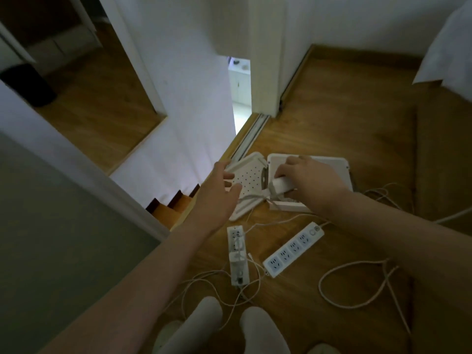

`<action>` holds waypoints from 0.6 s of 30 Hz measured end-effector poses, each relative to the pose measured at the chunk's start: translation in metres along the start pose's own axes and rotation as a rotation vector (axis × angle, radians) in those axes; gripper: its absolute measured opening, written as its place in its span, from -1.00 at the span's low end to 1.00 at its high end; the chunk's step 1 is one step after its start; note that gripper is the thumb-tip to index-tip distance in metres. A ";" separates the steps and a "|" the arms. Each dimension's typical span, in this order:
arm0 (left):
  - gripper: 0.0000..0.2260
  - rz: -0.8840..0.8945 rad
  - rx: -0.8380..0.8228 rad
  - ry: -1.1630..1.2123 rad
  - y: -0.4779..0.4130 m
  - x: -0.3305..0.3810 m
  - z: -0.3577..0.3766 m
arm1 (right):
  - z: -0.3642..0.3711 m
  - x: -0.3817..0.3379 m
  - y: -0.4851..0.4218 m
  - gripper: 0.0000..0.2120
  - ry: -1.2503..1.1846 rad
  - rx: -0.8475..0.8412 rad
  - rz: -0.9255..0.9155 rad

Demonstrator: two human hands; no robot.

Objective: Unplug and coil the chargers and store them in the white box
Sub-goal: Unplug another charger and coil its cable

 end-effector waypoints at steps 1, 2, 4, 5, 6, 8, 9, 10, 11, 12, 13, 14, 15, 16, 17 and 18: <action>-0.60 0.037 -0.030 0.004 0.006 0.011 -0.001 | -0.013 -0.004 0.005 -0.63 0.015 0.024 -0.033; -0.60 0.070 -0.074 0.002 0.012 0.022 0.000 | -0.025 -0.009 0.010 -0.62 0.022 0.046 -0.064; -0.61 0.116 -0.176 0.026 0.026 0.044 0.001 | -0.049 -0.019 0.020 -0.60 0.047 0.102 -0.130; -0.63 0.121 -0.218 0.073 0.033 0.054 0.001 | -0.061 -0.025 0.026 -0.58 0.070 0.150 -0.178; -0.66 0.112 -0.247 0.147 0.039 0.064 0.000 | -0.072 -0.032 0.032 -0.57 0.091 0.198 -0.237; -0.73 0.069 -0.270 0.318 0.050 0.079 -0.006 | -0.090 -0.046 0.043 -0.57 0.125 0.231 -0.349; -0.77 0.046 -0.278 0.388 0.056 0.084 -0.010 | -0.096 -0.053 0.049 -0.56 0.136 0.221 -0.395; -0.78 0.026 -0.286 0.436 0.061 0.088 -0.014 | -0.101 -0.058 0.054 -0.53 0.141 0.216 -0.436; -0.76 0.017 -0.290 0.441 0.065 0.090 -0.016 | -0.104 -0.061 0.059 -0.49 0.130 0.219 -0.456; -0.72 0.021 -0.275 0.399 0.069 0.090 -0.019 | -0.107 -0.064 0.063 -0.46 0.082 0.239 -0.452; -0.68 0.024 -0.246 0.353 0.073 0.090 -0.021 | -0.110 -0.065 0.066 -0.43 -0.011 0.279 -0.423; -0.65 0.017 -0.202 0.327 0.077 0.088 -0.024 | -0.112 -0.066 0.067 -0.43 -0.140 0.322 -0.359; -0.63 -0.003 -0.151 0.339 0.080 0.086 -0.028 | -0.114 -0.067 0.069 -0.45 -0.299 0.346 -0.255; -0.61 -0.028 -0.094 0.384 0.083 0.084 -0.031 | -0.111 -0.068 0.069 -0.48 -0.469 0.313 -0.136; -0.61 -0.048 -0.034 0.443 0.084 0.083 -0.034 | -0.106 -0.070 0.068 -0.52 -0.624 0.237 -0.046; -0.61 -0.056 0.025 0.492 0.086 0.083 -0.038 | -0.099 -0.074 0.068 -0.54 -0.725 0.139 0.001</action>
Point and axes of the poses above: each hand's wrist, its own y-axis away from the middle knuckle, its own z-axis out of the palm, x = y × z, the point moved 3 cm from there along -y, towards the middle knuckle, and after that the axes turned 1 degree about -y, right-handed, at the moved point
